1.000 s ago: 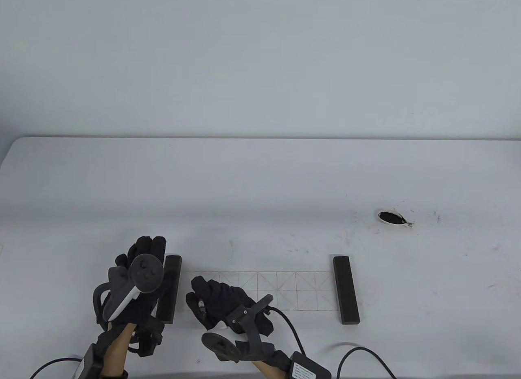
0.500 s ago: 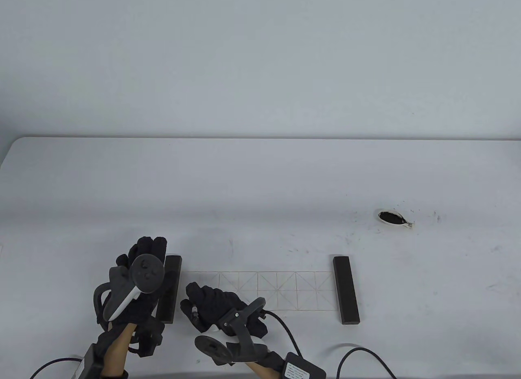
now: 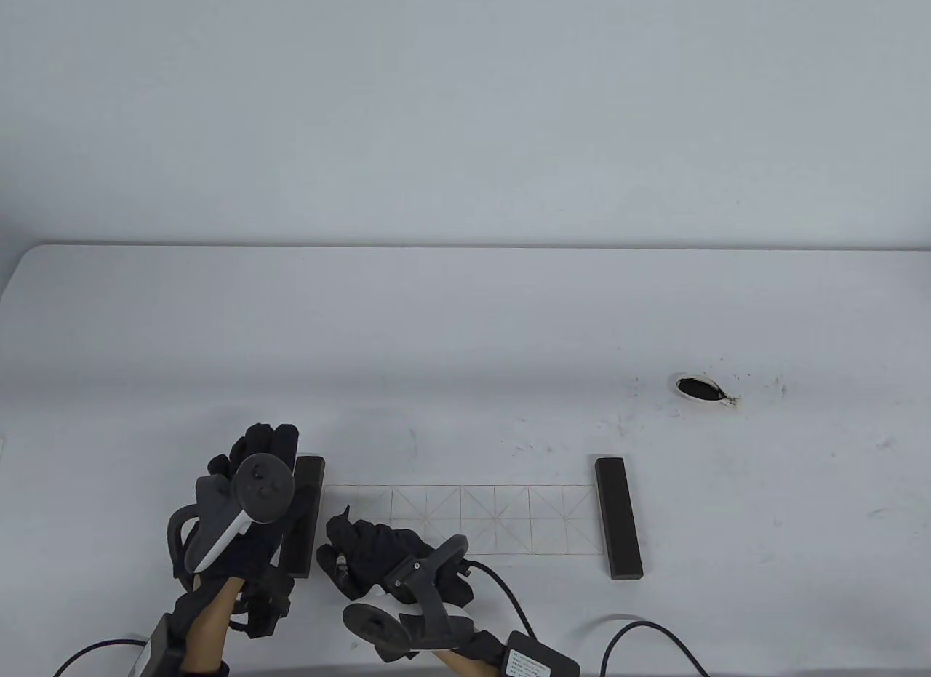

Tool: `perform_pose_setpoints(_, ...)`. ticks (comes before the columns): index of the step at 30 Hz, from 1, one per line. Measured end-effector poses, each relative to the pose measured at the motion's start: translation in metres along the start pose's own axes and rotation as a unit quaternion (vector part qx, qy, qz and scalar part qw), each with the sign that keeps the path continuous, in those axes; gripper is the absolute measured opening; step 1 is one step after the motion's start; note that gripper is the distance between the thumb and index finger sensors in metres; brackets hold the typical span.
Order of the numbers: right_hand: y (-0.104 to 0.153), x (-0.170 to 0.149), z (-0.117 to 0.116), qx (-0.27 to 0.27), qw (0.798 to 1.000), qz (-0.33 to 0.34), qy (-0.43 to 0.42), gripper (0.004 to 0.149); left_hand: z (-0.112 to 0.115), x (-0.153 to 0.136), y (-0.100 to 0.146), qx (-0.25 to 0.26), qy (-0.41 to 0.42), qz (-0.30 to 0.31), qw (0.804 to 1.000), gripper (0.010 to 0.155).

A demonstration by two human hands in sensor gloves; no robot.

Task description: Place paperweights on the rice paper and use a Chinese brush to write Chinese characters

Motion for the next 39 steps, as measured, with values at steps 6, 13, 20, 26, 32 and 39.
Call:
perform_pose_setpoints(6, 0.001, -0.018, 0.007, 0.006, 0.993, -0.070, -0.093, 0.041, 0.001, 0.000, 0.000, -0.002, -0.001, -0.001, 1.000, 0.084)
perform_pose_setpoints(13, 0.007, -0.054, 0.008, 0.016, 0.988, -0.128, -0.089, 0.044, 0.001, 0.000, 0.000, -0.002, 0.000, -0.001, 1.000, 0.084)
perform_pose_setpoints(20, 0.009, -0.059, -0.008, 0.047, 0.988, -0.120, -0.082, 0.043, 0.002, 0.000, 0.000, -0.006, -0.002, -0.002, 1.000, 0.084)
perform_pose_setpoints(26, 0.009, -0.057, -0.011, 0.057, 0.989, -0.112, -0.077, 0.043, 0.003, 0.000, 0.000, -0.009, -0.004, -0.002, 1.000, 0.084)
perform_pose_setpoints(32, 0.008, -0.057, -0.014, 0.077, 0.989, -0.105, -0.068, 0.043, 0.002, 0.000, 0.000, -0.009, -0.003, -0.003, 1.000, 0.084)
perform_pose_setpoints(39, 0.006, -0.058, -0.007, 0.082, 0.989, -0.103, -0.062, 0.041, 0.003, 0.000, 0.000, -0.011, -0.004, -0.002, 1.000, 0.084)
Point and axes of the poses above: the tracker on the back of each hand, its own x axis roughly to the thumb side, its own y axis roughly from the fingertips to the wrist, z = x × y, the point moved 4 cm from there along -y, roughly from the wrist to the fingertips, and after that the axes turned 13 degrees about y, right-handed, at the moved point
